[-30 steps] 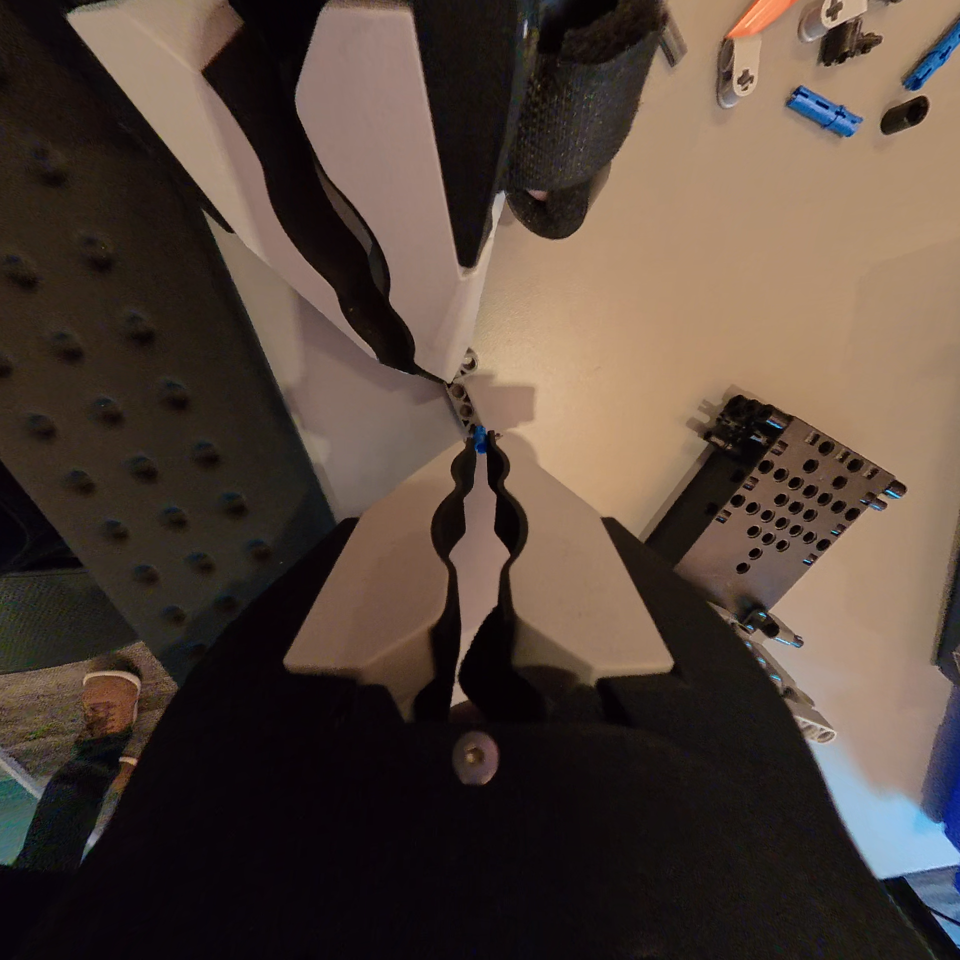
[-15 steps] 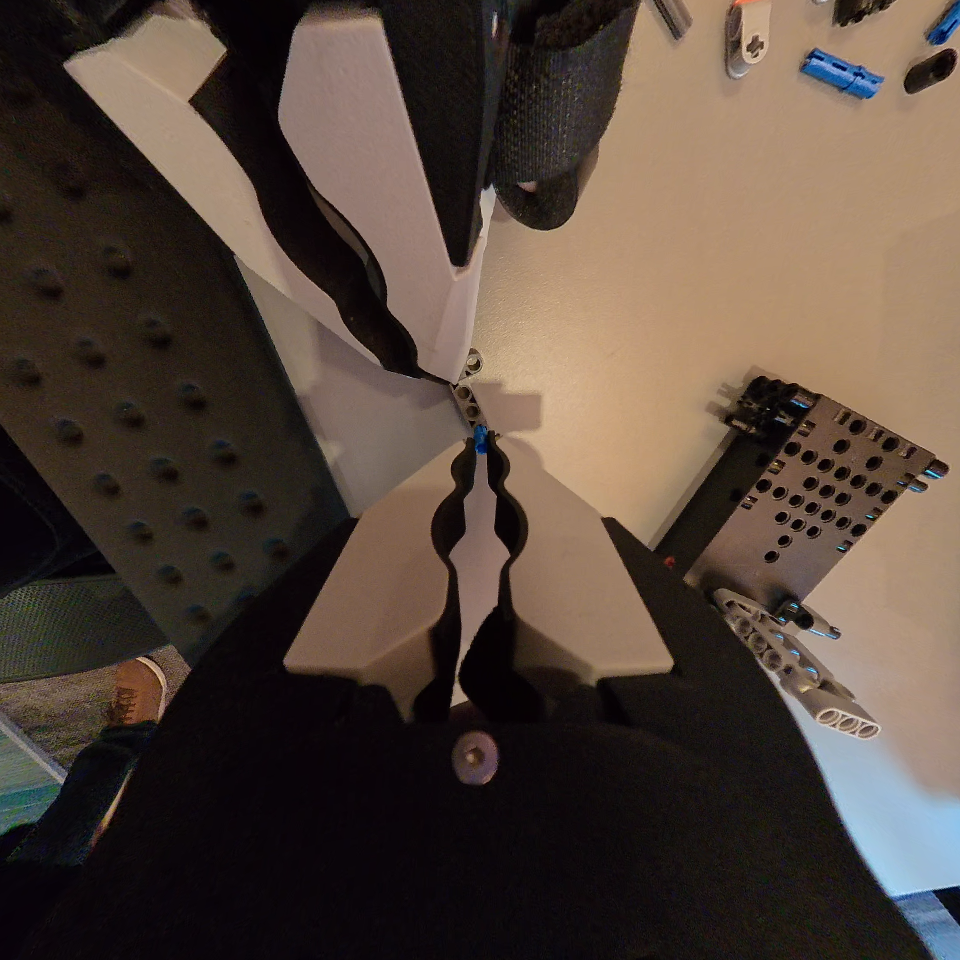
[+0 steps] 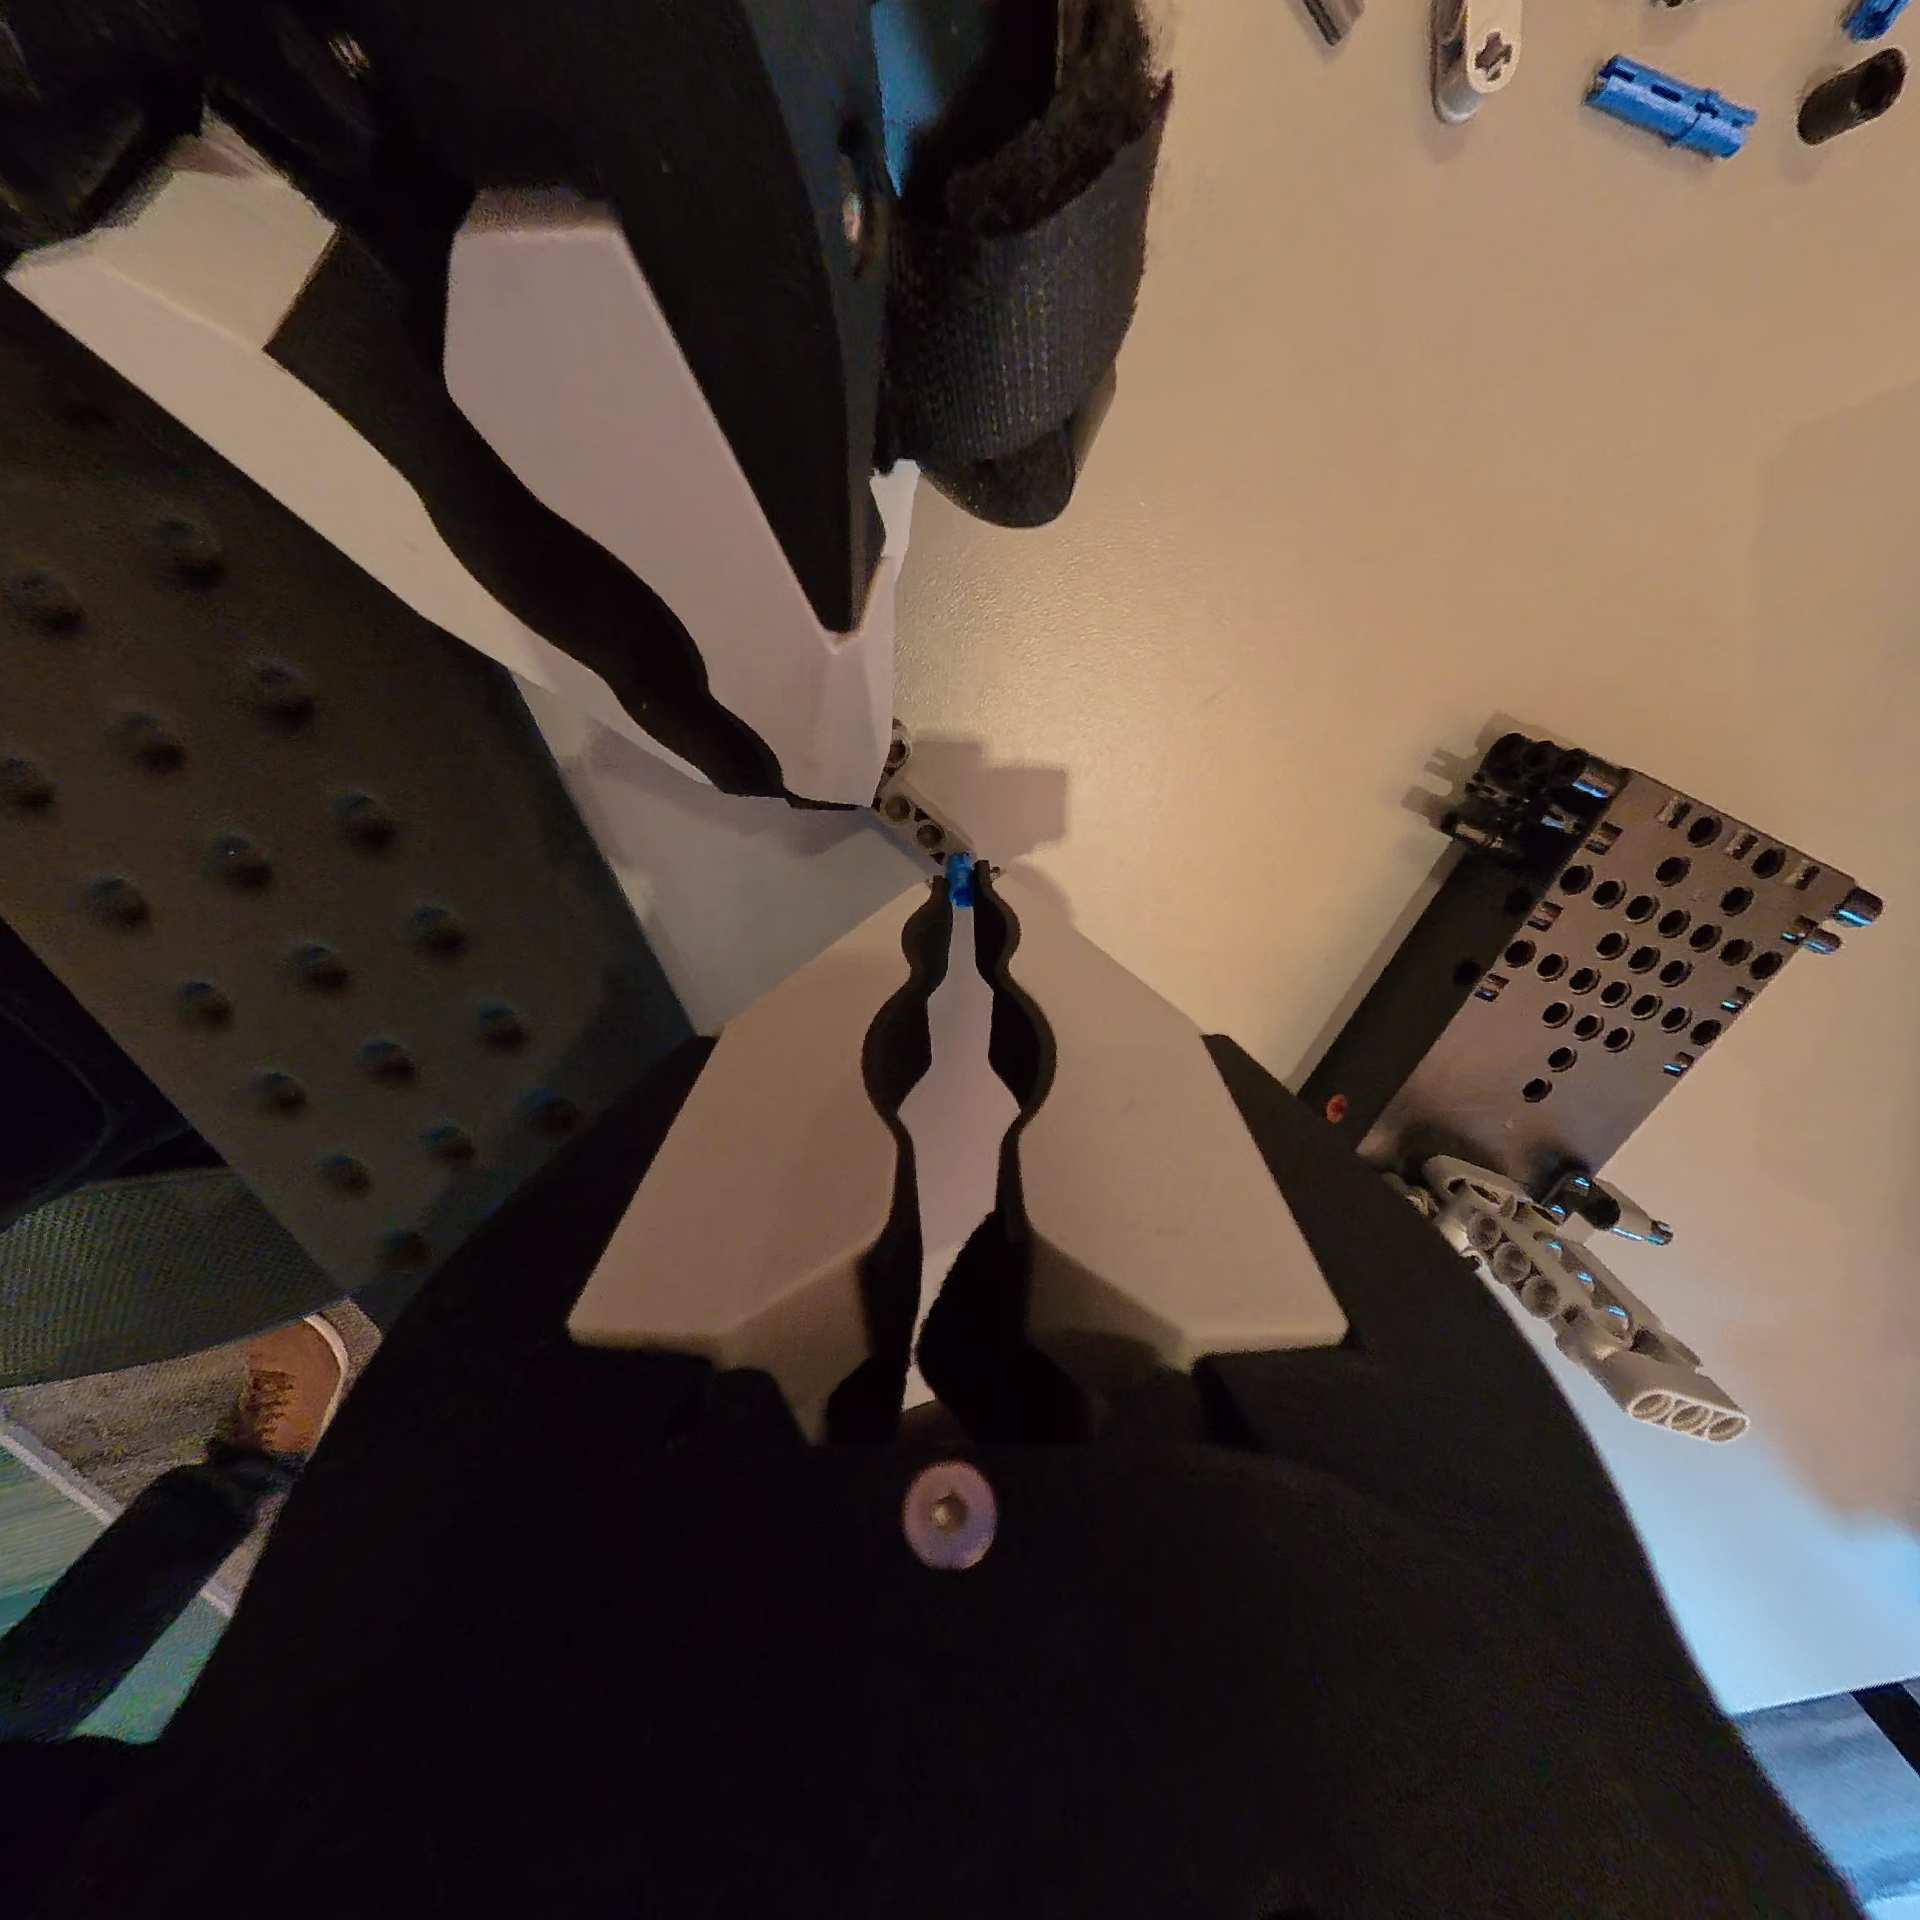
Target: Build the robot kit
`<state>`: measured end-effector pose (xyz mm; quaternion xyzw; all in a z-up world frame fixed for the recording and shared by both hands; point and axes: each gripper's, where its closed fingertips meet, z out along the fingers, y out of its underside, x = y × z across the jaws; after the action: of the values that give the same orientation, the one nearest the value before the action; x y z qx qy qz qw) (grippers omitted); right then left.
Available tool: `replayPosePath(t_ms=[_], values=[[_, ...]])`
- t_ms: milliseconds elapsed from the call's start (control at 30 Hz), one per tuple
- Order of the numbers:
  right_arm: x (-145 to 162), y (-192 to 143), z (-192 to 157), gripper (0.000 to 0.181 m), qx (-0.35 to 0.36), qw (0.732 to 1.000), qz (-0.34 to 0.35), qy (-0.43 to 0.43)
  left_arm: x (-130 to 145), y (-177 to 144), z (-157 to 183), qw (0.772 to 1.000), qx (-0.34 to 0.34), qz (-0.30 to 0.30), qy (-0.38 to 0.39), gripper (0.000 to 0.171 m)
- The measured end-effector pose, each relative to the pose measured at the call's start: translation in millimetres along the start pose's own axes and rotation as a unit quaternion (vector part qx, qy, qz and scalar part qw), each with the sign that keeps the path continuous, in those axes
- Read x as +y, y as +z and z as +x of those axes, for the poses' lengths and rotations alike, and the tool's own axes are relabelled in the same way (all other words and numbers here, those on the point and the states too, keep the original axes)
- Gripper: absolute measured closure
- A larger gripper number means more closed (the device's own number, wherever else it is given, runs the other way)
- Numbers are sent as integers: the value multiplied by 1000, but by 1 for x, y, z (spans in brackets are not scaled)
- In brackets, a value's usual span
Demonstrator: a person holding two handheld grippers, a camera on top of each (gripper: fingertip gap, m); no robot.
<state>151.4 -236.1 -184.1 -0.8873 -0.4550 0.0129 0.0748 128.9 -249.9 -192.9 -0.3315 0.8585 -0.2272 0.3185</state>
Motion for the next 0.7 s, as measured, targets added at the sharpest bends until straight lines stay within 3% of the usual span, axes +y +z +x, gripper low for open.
replayPosePath(t_ms=[700], values=[[-2, 1, 1, 179, 16, 999, -13, -37, -2, 1, 2, 1000, 5, 6, -3, 163]])
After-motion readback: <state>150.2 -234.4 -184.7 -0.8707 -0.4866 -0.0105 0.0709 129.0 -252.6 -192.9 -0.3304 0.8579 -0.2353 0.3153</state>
